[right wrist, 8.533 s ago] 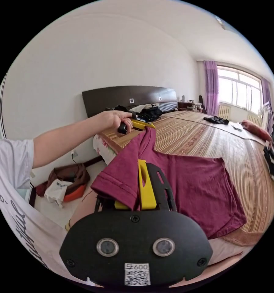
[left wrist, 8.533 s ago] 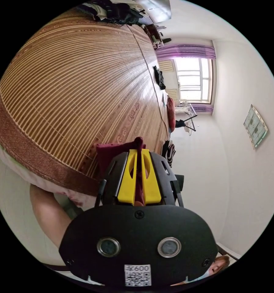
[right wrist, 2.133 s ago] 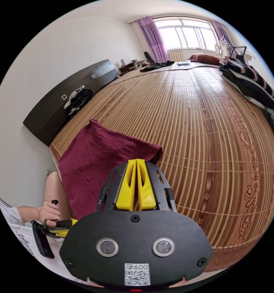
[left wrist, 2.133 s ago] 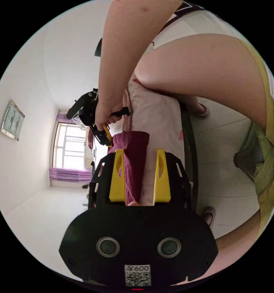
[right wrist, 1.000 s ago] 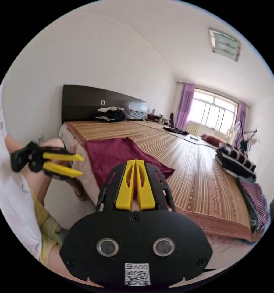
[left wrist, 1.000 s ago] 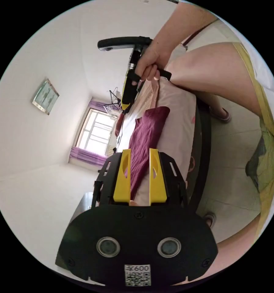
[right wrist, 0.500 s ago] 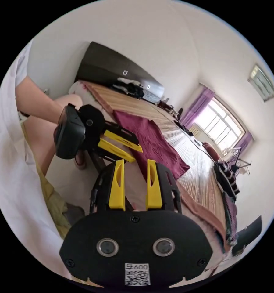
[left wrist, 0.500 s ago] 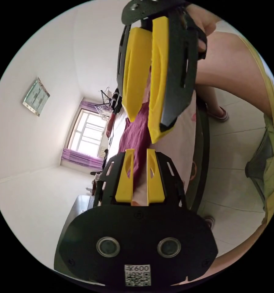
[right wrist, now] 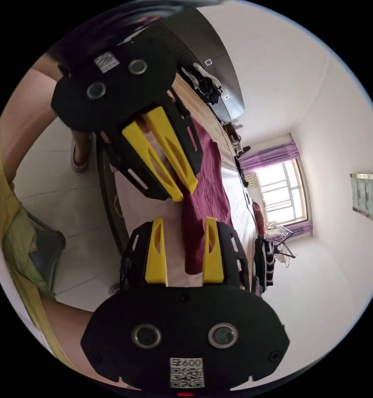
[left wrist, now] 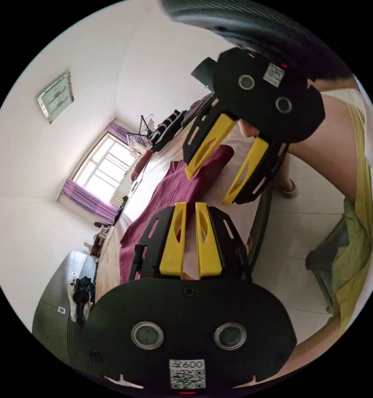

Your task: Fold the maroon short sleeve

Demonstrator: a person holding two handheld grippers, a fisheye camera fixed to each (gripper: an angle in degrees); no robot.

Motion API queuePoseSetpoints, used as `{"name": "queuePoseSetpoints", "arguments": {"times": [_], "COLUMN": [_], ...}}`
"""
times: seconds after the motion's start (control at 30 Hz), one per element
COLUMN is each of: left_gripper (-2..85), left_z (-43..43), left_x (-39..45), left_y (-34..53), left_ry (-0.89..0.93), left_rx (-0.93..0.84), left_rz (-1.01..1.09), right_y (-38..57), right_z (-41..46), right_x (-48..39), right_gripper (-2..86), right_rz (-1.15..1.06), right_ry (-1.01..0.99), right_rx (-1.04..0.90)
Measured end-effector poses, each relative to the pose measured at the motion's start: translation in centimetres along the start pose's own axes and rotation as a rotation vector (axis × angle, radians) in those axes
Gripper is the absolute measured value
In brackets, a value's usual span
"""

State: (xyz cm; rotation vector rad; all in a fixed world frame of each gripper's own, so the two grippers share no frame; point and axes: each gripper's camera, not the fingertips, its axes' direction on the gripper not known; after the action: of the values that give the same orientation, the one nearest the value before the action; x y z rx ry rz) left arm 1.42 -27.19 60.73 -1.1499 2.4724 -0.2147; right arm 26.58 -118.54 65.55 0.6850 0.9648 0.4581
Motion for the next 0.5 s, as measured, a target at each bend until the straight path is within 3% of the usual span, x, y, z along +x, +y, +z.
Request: {"name": "queuePoseSetpoints", "arguments": {"times": [0.1,0.27,0.37,0.5], "left_gripper": [5.4,11.8,11.5,7.9], "left_z": [0.1,1.1,0.9,1.8], "left_x": [-2.2,0.1,0.4,0.8], "left_y": [0.9,0.1,-0.6,-1.3], "left_ry": [0.077,-0.121,-0.094,-0.187], "left_rx": [0.039,-0.087,-0.054,-0.053], "left_rz": [-0.035,0.153,0.199,0.293], "right_y": [0.2,0.6,0.8,0.8], "right_z": [2.4,3.9,4.4,5.4], "right_x": [-0.9,1.6,3.5,5.2], "right_gripper": [6.1,4.1,3.2,2.1], "right_rz": [-0.065,0.021,0.061,0.040], "right_ry": [0.117,0.041,0.022,0.026], "right_rx": [-0.061,-0.047,-0.029,-0.015]}}
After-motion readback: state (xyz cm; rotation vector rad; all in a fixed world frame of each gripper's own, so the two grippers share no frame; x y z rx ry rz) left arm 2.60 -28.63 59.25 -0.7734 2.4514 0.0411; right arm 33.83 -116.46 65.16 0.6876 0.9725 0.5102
